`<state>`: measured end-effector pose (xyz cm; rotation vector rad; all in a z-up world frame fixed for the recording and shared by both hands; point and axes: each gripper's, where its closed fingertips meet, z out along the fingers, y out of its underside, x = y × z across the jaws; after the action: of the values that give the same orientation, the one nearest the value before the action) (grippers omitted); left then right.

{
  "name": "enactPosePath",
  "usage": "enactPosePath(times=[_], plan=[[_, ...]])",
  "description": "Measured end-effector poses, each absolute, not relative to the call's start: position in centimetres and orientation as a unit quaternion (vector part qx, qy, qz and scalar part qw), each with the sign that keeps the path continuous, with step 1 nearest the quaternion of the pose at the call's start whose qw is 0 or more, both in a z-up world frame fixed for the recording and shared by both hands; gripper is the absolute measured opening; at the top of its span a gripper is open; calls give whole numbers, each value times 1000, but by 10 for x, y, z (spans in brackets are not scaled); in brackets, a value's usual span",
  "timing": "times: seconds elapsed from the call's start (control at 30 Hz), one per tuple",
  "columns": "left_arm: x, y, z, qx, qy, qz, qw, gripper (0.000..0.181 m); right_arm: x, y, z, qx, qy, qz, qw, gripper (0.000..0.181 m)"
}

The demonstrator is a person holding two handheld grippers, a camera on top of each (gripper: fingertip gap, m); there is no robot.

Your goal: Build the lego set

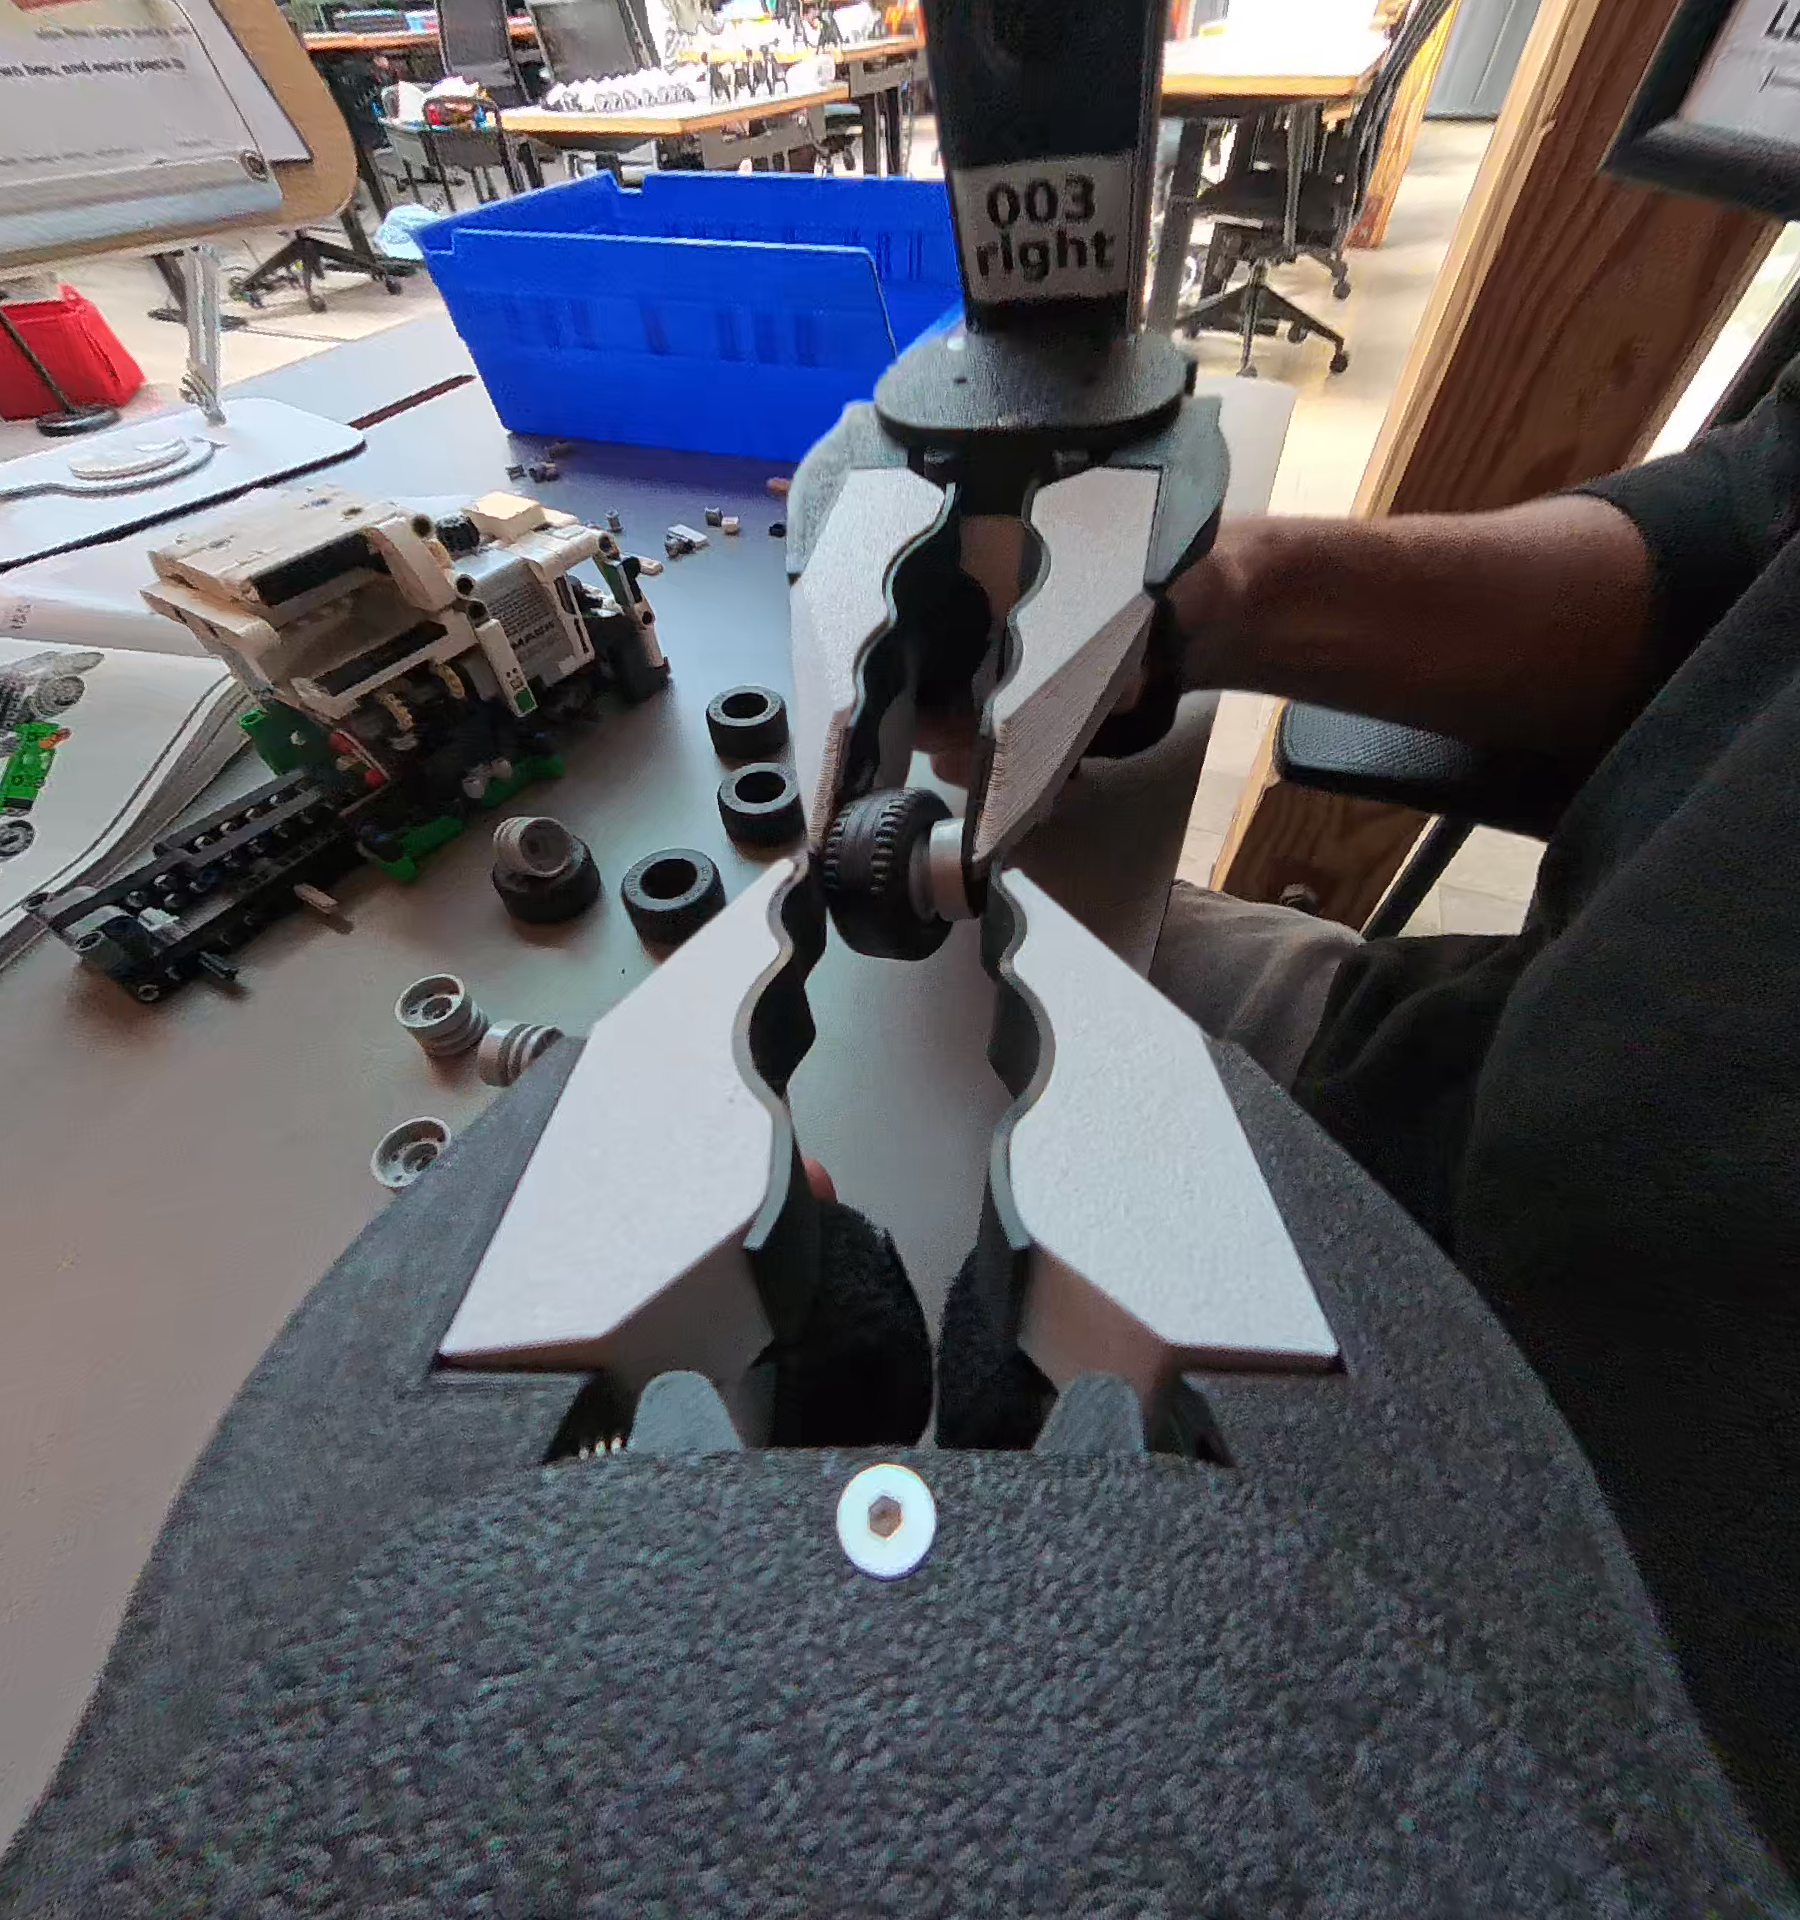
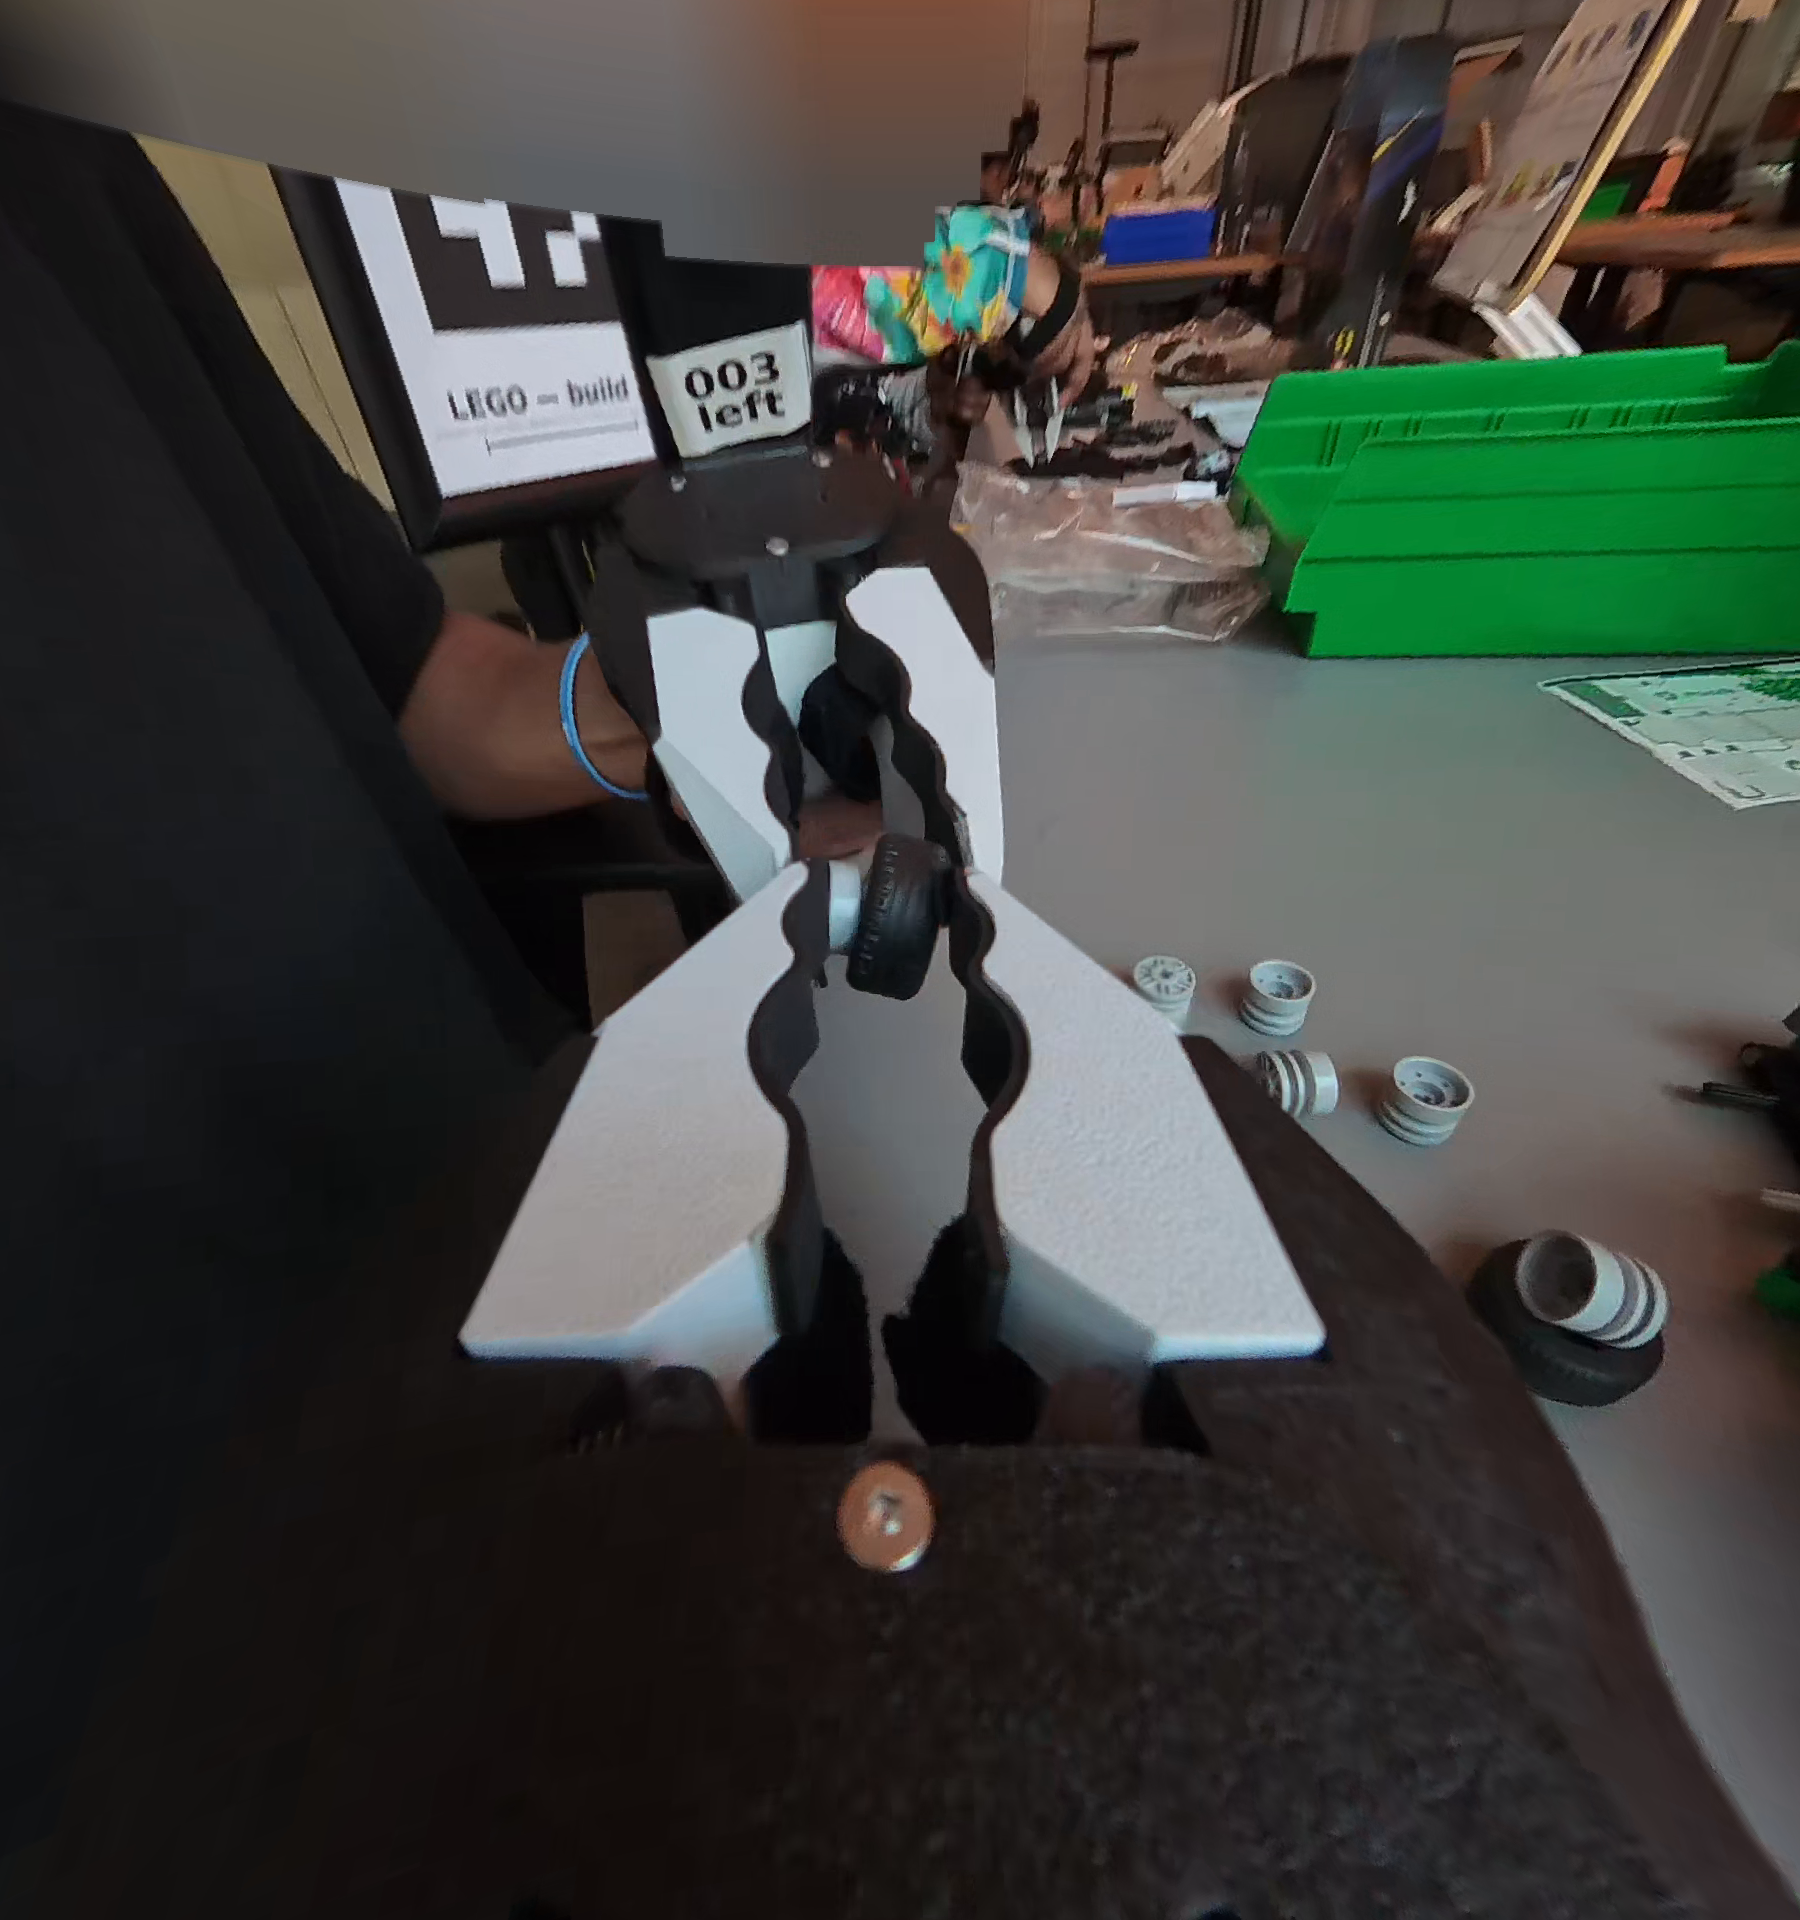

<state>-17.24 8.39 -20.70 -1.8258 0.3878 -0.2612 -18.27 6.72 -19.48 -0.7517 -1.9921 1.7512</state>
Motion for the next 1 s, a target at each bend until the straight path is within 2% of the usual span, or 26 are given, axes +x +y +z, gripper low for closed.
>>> enactPosePath(times=[0.07, 0.13, 0.23, 0.27, 0.33, 0.37, 0.4, 0.47, 0.6, 0.67, 0.87, 0.93, 1.0], plan=[[-173, 84, -210, -785, 179, -89, 586, 27, -181, 68, -197, -257, -738, 596, 185, 22], [-186, 85, -209, -784, 178, -31, 594, 26, -184, 76, -187, -281, -726, 600, 183, 40], [-205, 85, -201, -754, 200, 93, 618, 26, -186, 91, -168, -339, -657, 662, 124, 36], [-204, 84, -193, -733, 214, 124, 634, 26, -194, 96, -171, -383, -627, 672, 94, 30], [-199, 85, -182, -695, 244, 185, 650, 26, -196, 87, -176, -407, -577, 708, -27, 49], [-199, 86, -180, -686, 253, 216, 647, 26, -196, 81, -179, -417, -552, 716, -91, 49], [-198, 88, -181, -680, 265, 239, 640, 26, -194, 76, -179, -410, -533, 726, -141, 48], [-194, 93, -185, -672, 291, 266, 627, 26, -193, 69, -181, -408, -511, 735, -181, 37], [-193, 99, -189, -672, 304, 286, 612, 26, -196, 71, -185, -426, -515, 722, -180, 31], [-188, 104, -197, -689, 310, 265, 599, 32, -193, 67, -196, -428, -563, 689, -155, 31], [-190, 113, -201, -740, 272, 183, 587, 26, -198, 76, -192, -441, -525, 707, -172, 32], [-194, 115, -198, -730, 271, 231, 584, 25, -201, 79, -191, -447, -512, 716, -161, 31], [-201, 116, -190, -711, 264, 293, 582, 31, -204, 85, -188, -461, -483, 726, -164, 31]])
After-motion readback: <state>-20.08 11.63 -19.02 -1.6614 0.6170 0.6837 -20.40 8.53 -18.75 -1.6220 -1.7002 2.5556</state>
